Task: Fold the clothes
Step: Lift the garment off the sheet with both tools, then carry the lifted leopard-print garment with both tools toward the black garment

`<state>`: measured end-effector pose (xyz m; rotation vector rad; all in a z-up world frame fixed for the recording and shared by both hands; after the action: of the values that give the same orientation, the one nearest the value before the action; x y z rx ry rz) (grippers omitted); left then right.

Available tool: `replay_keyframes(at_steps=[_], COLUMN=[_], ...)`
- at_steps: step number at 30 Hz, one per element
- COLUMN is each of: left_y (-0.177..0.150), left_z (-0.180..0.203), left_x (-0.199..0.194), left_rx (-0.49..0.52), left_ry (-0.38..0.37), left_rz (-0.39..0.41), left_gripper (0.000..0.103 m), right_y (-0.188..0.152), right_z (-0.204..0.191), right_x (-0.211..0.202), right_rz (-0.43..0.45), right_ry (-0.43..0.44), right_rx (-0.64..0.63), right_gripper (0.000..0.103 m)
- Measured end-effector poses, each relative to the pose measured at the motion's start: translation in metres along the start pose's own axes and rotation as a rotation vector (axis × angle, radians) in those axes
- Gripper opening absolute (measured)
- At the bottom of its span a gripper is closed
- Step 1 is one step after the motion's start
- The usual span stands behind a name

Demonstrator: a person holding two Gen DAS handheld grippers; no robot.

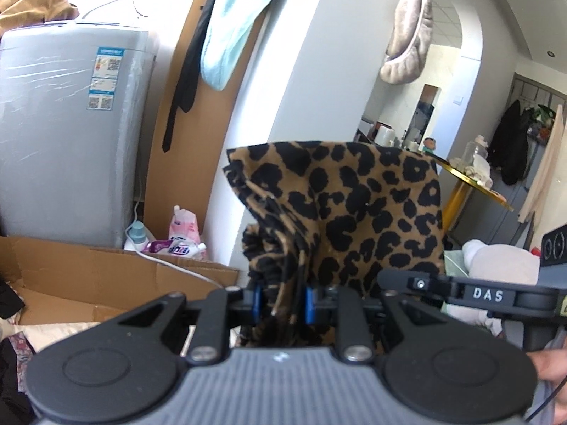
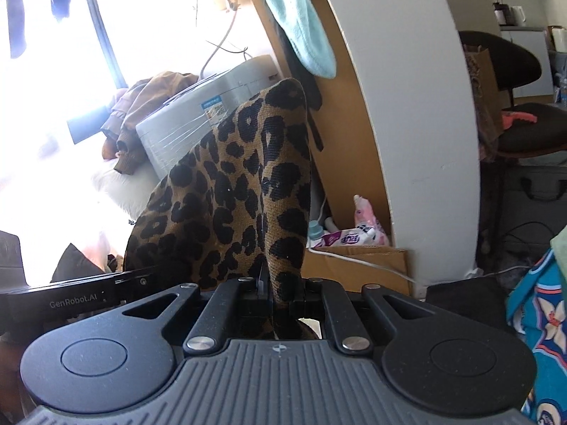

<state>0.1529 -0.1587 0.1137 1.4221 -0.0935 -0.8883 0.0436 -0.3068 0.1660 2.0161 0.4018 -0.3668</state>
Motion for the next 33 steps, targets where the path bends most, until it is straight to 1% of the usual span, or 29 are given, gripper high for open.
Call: replay_keyframes(at_steps=[7, 14, 20, 23, 30, 33], left_y=[0.001, -0.011, -0.017, -0.022, -0.04, -0.05], left_z=[0.018, 0.036, 0.051, 0.059, 0.079, 0.083], left_x=[0.006, 0.026, 0.047, 0.059, 0.087, 0.099], left_rx=[0.007, -0.019, -0.025, -0.016, -0.015, -0.035], left_ry=[-0.01, 0.024, 0.05, 0.059, 0.043, 0.055], left_rz=[0.009, 0.012, -0.005, -0.033, -0.069, -0.09], left_gripper=[0.024, 0.024, 0.024, 0.024, 0.024, 0.024], right_y=[0.002, 0.002, 0.001, 0.0, -0.007, -0.01], right_z=[0.015, 0.042, 0.07, 0.087, 0.129, 0.143], right_x=[-0.017, -0.017, -0.011, -0.008, -0.006, -0.001], right_rz=[0.037, 0.063, 0.077, 0.063, 0.029, 0.021], right_ry=[-0.024, -0.063, -0.104, -0.105, -0.14, -0.158], right_rx=[0.019, 0.005, 0.04, 0.093, 0.141, 0.152], right_gripper=[0.006, 0.006, 0.006, 0.006, 0.006, 0.006])
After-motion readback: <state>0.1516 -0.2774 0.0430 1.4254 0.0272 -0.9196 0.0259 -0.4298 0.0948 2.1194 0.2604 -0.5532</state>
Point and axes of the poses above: each gripper's, at about its wrist camera, not at the fingertips, and x roughly the way its jaws point, z to its right, y to its top, the point moved 8 cm from there along x, roughly the way its jaws point, and after that the axes turned 6 degrees about x, right-handed, at the moved point
